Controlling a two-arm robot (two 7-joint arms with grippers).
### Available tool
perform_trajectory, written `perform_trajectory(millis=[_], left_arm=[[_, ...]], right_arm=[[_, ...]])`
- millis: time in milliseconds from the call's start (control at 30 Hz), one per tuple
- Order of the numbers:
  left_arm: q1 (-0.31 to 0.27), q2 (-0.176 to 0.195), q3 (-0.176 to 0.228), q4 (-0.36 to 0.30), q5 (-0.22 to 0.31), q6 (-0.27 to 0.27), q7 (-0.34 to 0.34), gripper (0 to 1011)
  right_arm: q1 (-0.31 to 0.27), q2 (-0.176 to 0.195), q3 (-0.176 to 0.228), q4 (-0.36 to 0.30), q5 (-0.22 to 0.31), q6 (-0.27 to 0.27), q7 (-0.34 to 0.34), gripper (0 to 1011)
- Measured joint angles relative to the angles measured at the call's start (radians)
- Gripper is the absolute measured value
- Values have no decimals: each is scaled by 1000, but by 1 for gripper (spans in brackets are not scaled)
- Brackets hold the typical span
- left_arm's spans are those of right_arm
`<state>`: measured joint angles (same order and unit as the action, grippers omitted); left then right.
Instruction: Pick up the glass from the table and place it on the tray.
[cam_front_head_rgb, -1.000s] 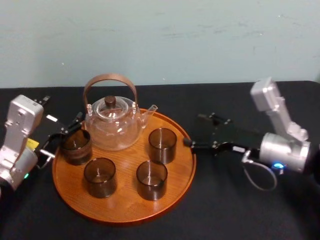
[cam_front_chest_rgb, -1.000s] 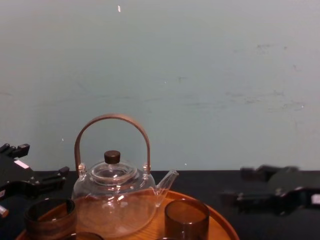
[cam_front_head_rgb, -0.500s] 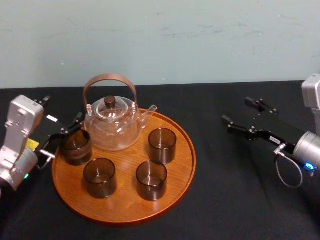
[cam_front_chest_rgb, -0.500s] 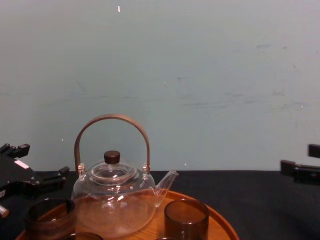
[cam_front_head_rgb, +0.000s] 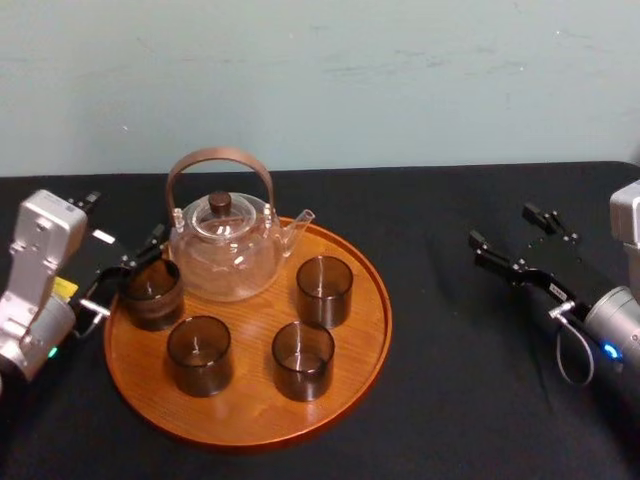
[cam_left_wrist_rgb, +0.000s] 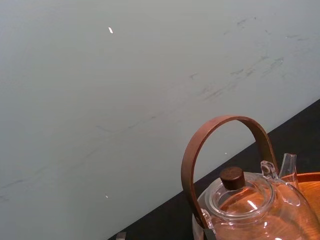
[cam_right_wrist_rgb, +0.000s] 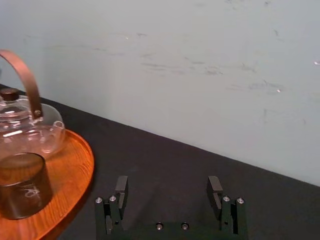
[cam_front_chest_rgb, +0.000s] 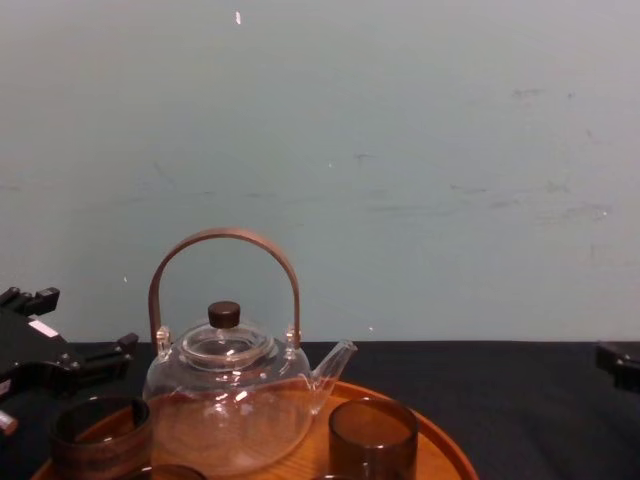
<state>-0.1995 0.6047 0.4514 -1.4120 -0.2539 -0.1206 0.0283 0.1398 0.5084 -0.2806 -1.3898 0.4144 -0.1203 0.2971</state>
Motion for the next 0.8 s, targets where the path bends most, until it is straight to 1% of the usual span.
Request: perform_trajectory(millis=[133, 300, 400, 800], left_arm=[[0, 0, 0, 0, 0, 0, 0, 1001], [0, 0, 0, 0, 0, 0, 0, 1001], [0, 0, 0, 0, 0, 0, 0, 1001], [0, 0, 0, 0, 0, 0, 0, 1001]], right_arm=[[1, -22, 8, 28, -9, -7, -8, 1002], [3, -37, 16, 42, -19, -7, -9, 1002], [4, -41, 17, 44, -24, -6, -10, 1003], [4, -37, 15, 42, -23, -5, -9, 1002]])
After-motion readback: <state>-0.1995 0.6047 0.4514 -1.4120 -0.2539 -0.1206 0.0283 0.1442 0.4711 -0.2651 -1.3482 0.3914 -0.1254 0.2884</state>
